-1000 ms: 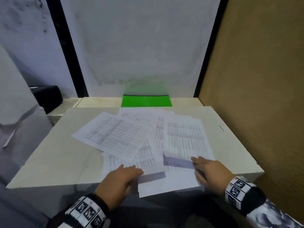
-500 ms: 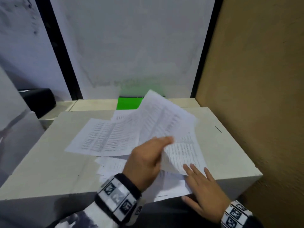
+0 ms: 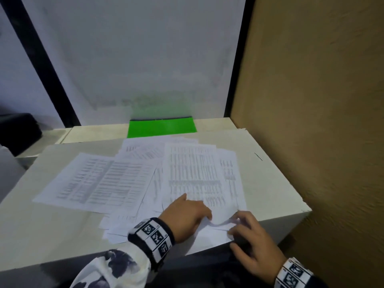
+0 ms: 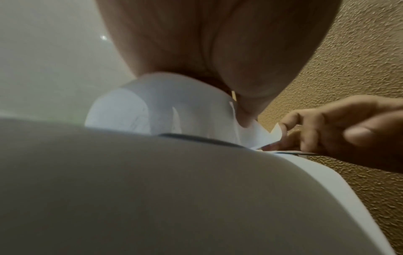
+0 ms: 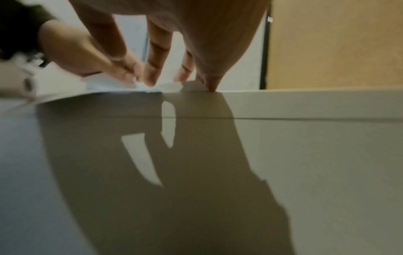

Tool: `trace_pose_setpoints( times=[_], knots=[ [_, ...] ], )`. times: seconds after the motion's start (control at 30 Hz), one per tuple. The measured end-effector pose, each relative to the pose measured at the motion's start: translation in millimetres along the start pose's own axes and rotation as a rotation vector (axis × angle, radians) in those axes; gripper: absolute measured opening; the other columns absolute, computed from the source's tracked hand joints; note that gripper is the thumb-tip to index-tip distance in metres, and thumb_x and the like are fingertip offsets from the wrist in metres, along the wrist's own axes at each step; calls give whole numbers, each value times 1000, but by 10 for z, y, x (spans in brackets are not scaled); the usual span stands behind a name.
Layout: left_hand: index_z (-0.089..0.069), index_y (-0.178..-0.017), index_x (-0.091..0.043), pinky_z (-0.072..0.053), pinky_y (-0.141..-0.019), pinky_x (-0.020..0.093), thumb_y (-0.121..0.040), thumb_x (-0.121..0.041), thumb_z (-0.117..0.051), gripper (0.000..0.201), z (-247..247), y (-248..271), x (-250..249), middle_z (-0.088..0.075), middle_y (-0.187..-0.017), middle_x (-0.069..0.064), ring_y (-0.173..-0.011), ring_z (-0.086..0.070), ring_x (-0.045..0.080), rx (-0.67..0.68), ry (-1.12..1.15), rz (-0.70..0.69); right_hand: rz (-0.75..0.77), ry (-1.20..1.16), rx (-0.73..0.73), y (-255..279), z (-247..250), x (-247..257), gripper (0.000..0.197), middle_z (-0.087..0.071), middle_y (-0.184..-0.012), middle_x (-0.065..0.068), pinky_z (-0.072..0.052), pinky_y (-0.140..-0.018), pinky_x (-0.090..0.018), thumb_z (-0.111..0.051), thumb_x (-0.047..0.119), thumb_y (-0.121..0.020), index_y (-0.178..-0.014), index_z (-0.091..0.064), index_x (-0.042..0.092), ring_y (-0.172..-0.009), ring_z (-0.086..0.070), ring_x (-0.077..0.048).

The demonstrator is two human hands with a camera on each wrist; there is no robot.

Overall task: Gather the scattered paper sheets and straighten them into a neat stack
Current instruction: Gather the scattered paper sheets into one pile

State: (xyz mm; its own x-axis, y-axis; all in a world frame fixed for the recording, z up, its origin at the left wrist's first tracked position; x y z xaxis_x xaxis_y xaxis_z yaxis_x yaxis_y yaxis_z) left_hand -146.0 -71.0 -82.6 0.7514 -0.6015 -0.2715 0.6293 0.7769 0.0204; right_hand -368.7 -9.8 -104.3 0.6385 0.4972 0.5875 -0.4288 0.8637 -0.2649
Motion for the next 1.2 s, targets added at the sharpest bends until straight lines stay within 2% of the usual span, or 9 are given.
trace_pose_setpoints(
  times=[0.1,0.2,0.33,0.4,0.57,0.73,0.93,1.07,1.2],
  knots=[
    [-60,-121,-31,-14,-121,52,-94,-34,-45,30,49,39,-20,-62,-126,-10,-124,-55,14,85,47,-27,-224,-124,-237,-177,85,-119,15,-50,-120,12,-50,-92,-14,-68,15,-93,-102,-63,27,-118,-55,-8],
    [-51,-133,-34,-9,-121,53,-86,-70,-41,60,189,26,60,-50,-146,-10,-139,-41,14,44,10,65,-485,149,-73,-424,118,-234,48,-39,-152,2,-40,-116,-41,-57,43,-98,-142,-46,27,-139,-40,-24],
    [-21,-154,-22,-26,-116,57,-83,-80,-35,92,393,-20,518,-14,-164,16,-146,-24,43,63,29,703,-647,335,244,-600,20,-277,81,5,-172,-6,0,-126,-53,-33,68,-97,-162,-7,26,-158,4,-30],
    [-16,-154,-21,-30,-113,59,-83,-79,-38,94,322,-34,587,-15,-162,22,-142,-25,48,159,39,838,-675,380,295,-641,-61,-267,85,13,-171,-9,5,-124,-57,-31,70,-96,-162,-1,26,-157,12,-33],
    [-5,-156,-27,-37,-105,53,-84,-72,-47,95,198,-181,314,-31,-153,18,-137,-31,43,86,145,768,-735,380,308,-775,-105,-179,86,13,-170,-13,5,-122,-64,-39,61,-95,-161,2,24,-157,14,-34],
    [-16,-154,-29,-38,-105,53,-82,-68,-53,90,326,-150,438,-23,-157,15,-138,-30,43,18,239,848,-733,300,271,-781,-75,-180,90,8,-171,-13,5,-121,-66,-45,60,-93,-162,2,25,-157,11,-34],
    [-20,-153,-29,-36,-107,52,-79,-79,-42,92,198,-93,179,-39,-155,6,-136,-40,35,127,106,547,-758,394,317,-827,-172,-159,102,12,-170,-14,3,-120,-67,-39,82,-85,-161,3,29,-156,12,-40],
    [-7,-157,-33,-17,-116,62,-83,-81,-37,93,372,296,639,-4,-167,5,-151,-13,36,66,62,785,-734,442,333,-802,-178,-198,104,13,-170,-11,2,-120,-67,-36,85,-83,-161,2,29,-156,12,-39],
    [11,-154,-39,-11,-111,75,-67,-93,-37,113,267,842,1104,21,-165,1,-151,8,43,292,124,958,-740,449,344,-817,-162,-195,105,12,-171,-10,0,-120,-67,-38,86,-82,-161,-2,28,-156,10,-38]
  ],
)
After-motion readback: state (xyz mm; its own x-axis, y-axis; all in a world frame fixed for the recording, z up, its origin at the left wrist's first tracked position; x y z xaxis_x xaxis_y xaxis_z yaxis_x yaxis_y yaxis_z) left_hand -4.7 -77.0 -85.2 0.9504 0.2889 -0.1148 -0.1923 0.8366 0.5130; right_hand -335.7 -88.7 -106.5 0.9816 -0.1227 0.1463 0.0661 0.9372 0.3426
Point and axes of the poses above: each hand's wrist, its own y-axis away from the middle knuckle, its own z-axis out of the back of the hand, x = y × z, the point moved 3 cm from there along -y, towards the middle knuckle
